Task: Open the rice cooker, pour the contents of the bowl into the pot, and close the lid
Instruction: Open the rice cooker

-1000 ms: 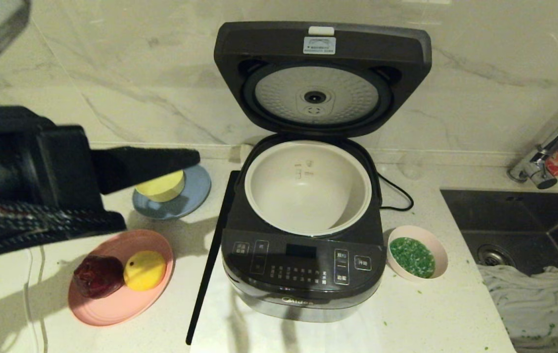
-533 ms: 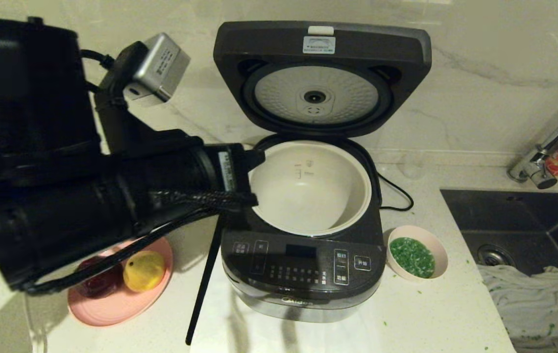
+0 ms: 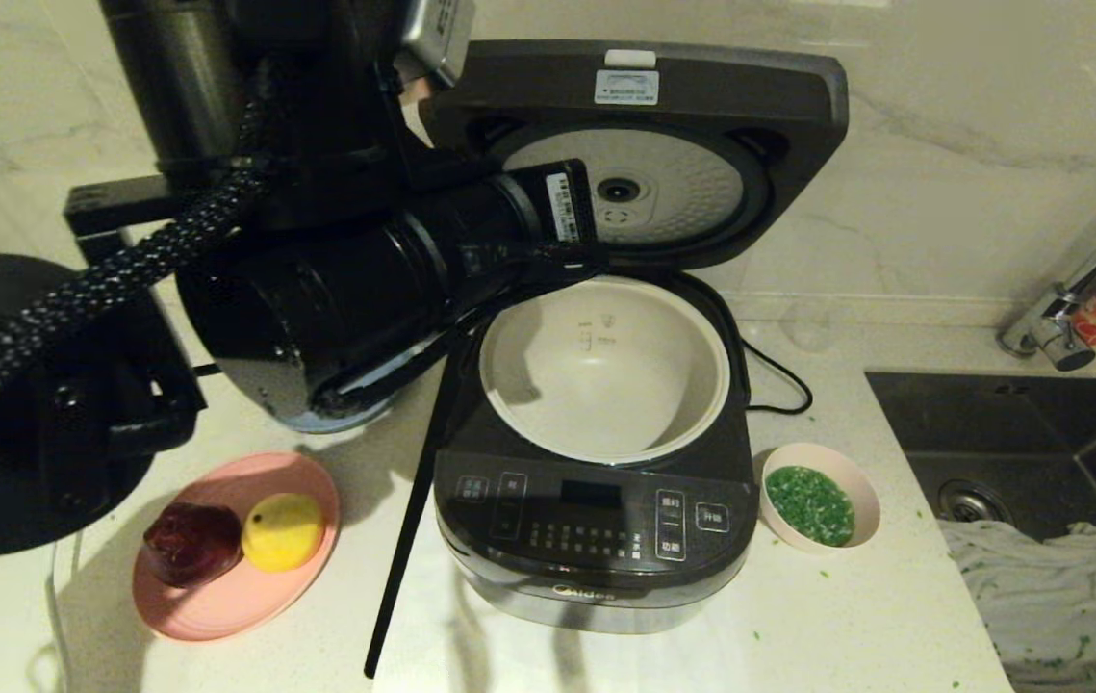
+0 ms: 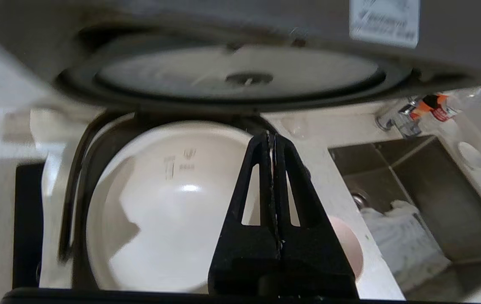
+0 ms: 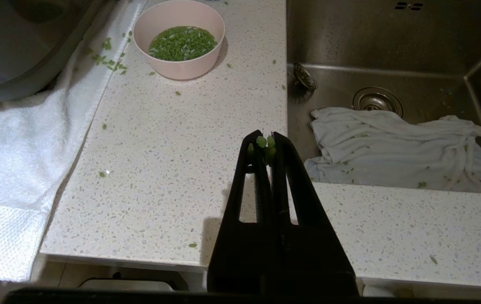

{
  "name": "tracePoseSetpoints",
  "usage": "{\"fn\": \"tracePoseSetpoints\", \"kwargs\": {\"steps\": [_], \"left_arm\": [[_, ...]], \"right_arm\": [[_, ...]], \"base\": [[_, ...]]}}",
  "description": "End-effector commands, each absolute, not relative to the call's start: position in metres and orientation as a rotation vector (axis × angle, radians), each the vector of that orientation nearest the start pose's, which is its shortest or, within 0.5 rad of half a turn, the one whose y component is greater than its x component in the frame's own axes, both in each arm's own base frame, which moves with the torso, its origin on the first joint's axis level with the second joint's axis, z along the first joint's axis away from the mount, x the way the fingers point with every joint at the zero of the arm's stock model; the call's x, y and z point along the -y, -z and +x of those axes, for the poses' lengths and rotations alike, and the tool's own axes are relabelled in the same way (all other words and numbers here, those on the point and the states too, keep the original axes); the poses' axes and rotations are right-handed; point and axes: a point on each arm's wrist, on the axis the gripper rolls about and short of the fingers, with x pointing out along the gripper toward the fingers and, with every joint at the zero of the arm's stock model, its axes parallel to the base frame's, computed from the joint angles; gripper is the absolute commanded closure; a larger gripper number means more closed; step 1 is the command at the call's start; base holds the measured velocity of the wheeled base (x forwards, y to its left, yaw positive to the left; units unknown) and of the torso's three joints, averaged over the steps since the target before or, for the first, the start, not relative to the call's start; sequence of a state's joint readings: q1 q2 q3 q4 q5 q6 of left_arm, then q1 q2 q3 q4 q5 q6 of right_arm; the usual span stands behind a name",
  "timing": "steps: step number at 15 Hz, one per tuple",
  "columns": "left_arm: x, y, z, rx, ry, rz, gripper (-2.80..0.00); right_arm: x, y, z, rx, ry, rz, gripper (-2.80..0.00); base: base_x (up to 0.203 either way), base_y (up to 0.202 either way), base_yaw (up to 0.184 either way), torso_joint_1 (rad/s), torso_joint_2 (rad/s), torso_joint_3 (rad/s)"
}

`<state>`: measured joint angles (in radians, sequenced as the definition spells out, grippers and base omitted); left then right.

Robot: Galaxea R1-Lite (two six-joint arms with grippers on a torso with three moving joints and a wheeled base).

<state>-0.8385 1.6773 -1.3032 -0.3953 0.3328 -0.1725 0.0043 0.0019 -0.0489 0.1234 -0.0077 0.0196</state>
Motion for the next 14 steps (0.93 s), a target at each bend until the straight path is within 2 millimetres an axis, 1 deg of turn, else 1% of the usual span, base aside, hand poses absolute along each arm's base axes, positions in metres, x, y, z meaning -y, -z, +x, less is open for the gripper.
{"fn": "tracePoseSetpoints", "kwargs": {"steps": [1,2,5,11,14], "left_arm": [[0.249,-0.305,0.234,-0.017,0.500,-0.166,0.00],[0.250,-0.311,0.236,0.001,0.501,-0.170,0.00],[0.256,-0.312,0.250,0.033,0.485,-0.150,0.00],[0.276,-0.303,0.281,0.126,0.457,-0.130,0.00],[0.275,-0.303,0.293,0.147,0.432,-0.111,0.00]], "right_arm": [[0.000,-0.076,-0.027,-0.077,0.004,0.019,0.00],[0.000,-0.076,-0.027,-0.077,0.004,0.019,0.00],[0.000,-0.076,-0.027,-0.077,0.004,0.019,0.00],[0.000,-0.076,-0.027,-0.078,0.004,0.019,0.00],[0.000,-0.076,-0.027,-0.077,0.004,0.019,0.00]], "base": [[0.000,0.000,0.000,0.000,0.00,0.000],[0.000,0.000,0.000,0.000,0.00,0.000],[0.000,0.000,0.000,0.000,0.00,0.000],[0.000,0.000,0.000,0.000,0.00,0.000],[0.000,0.000,0.000,0.000,0.00,0.000]]}}
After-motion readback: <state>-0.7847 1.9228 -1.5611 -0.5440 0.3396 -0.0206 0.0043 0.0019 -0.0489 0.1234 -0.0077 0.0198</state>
